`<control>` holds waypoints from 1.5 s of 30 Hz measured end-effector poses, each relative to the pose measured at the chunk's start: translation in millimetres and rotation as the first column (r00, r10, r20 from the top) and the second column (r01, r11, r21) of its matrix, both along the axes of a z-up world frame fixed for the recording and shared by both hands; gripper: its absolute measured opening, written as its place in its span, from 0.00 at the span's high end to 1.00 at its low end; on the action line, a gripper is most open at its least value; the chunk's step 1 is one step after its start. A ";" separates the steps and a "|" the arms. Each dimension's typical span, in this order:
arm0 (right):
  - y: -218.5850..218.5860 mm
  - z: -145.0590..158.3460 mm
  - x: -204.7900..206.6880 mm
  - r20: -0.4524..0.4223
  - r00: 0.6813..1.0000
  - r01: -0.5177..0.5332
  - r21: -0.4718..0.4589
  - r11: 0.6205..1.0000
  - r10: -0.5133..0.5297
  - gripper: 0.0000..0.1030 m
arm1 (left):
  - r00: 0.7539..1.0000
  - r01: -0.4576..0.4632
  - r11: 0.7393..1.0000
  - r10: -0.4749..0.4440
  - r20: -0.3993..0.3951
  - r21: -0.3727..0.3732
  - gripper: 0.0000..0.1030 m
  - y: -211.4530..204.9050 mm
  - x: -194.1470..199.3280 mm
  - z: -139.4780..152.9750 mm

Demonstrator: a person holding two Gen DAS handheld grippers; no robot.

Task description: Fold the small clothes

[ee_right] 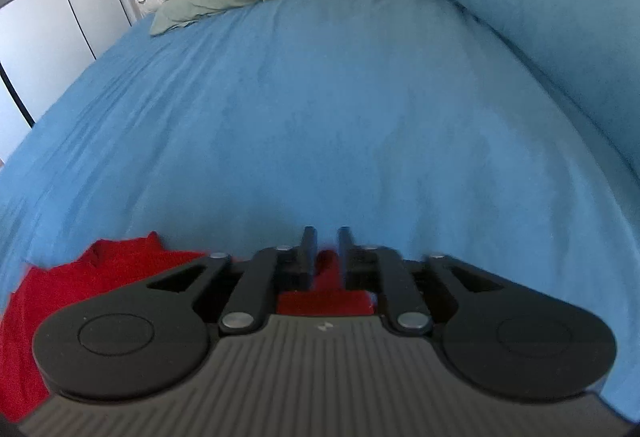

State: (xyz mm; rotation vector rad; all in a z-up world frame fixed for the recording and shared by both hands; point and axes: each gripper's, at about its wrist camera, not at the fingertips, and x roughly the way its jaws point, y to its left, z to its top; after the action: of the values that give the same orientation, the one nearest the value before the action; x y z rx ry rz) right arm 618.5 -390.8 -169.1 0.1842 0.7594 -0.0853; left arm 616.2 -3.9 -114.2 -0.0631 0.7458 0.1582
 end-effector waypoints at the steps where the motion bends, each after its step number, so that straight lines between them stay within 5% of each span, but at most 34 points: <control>1: 2.6 2.5 -5.3 0.013 1.000 -0.008 -0.015 1.000 0.009 0.20 | 1.000 0.012 1.000 -0.012 0.007 -0.013 0.57 1.3 -6.9 4.8; 2: 6.3 6.9 -17.7 0.043 0.998 -0.034 -0.031 0.999 0.035 0.08 | 0.999 0.037 0.999 -0.037 0.014 -0.007 0.47 1.2 -18.2 10.4; 3: 11.0 10.9 -31.2 0.061 0.995 -0.078 -0.040 0.996 0.080 0.08 | 0.998 0.064 0.998 -0.064 0.015 0.004 0.34 -0.4 -28.0 14.5; 7: 31.1 16.0 -76.6 0.024 0.980 -0.197 -0.044 0.979 0.198 0.08 | 0.980 0.193 0.981 -0.193 -0.040 0.008 0.32 -1.7 -87.0 16.6; 12: 56.0 -8.3 -126.7 -0.028 0.966 -0.257 -0.045 0.965 0.256 0.07 | 0.945 0.289 0.957 -0.291 -0.150 -0.036 0.31 -10.9 -138.8 -19.9; 16: 65.6 -49.8 -148.2 -0.121 0.965 -0.246 -0.135 0.960 0.231 0.07 | 0.928 0.318 0.948 -0.308 -0.211 0.015 0.30 -17.4 -154.1 -58.6; 23: 46.2 -67.0 -174.7 -0.087 0.974 -0.219 -0.146 0.965 0.208 0.07 | 0.924 0.343 0.937 -0.325 -0.203 0.060 0.17 -15.1 -154.4 -72.5; 25: 47.3 -67.3 -170.3 -0.098 0.972 -0.229 -0.158 0.961 0.216 0.07 | 0.937 0.294 0.953 -0.272 -0.220 0.072 0.02 -10.9 -150.4 -71.5; 28: 47.0 -63.0 -168.1 -0.120 0.969 -0.231 -0.147 0.962 0.214 0.07 | 0.955 0.188 0.982 -0.177 -0.239 0.021 0.03 4.0 -146.9 -66.2; 35: 50.5 -17.5 -187.3 -0.118 0.983 -0.155 -0.154 0.976 0.137 0.05 | 0.961 0.243 0.958 -0.217 -0.170 0.155 0.07 -23.7 -186.0 -10.0; 40: 41.9 -3.6 -206.2 -0.166 0.986 -0.030 -0.070 0.997 0.018 0.05 | 0.942 0.304 0.948 -0.286 -0.173 0.089 0.02 -64.1 -209.8 8.7; 45: 28.8 -18.2 -218.6 -0.184 0.977 0.128 0.102 0.986 -0.108 0.05 | 0.930 0.317 0.948 -0.304 -0.208 0.033 0.02 -103.0 -209.7 -10.8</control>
State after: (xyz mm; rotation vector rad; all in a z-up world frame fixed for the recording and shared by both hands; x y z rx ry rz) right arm 399.9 -361.9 -187.3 0.3336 0.9322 -0.1736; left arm 406.5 -106.8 -124.9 0.1364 0.9416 -0.1158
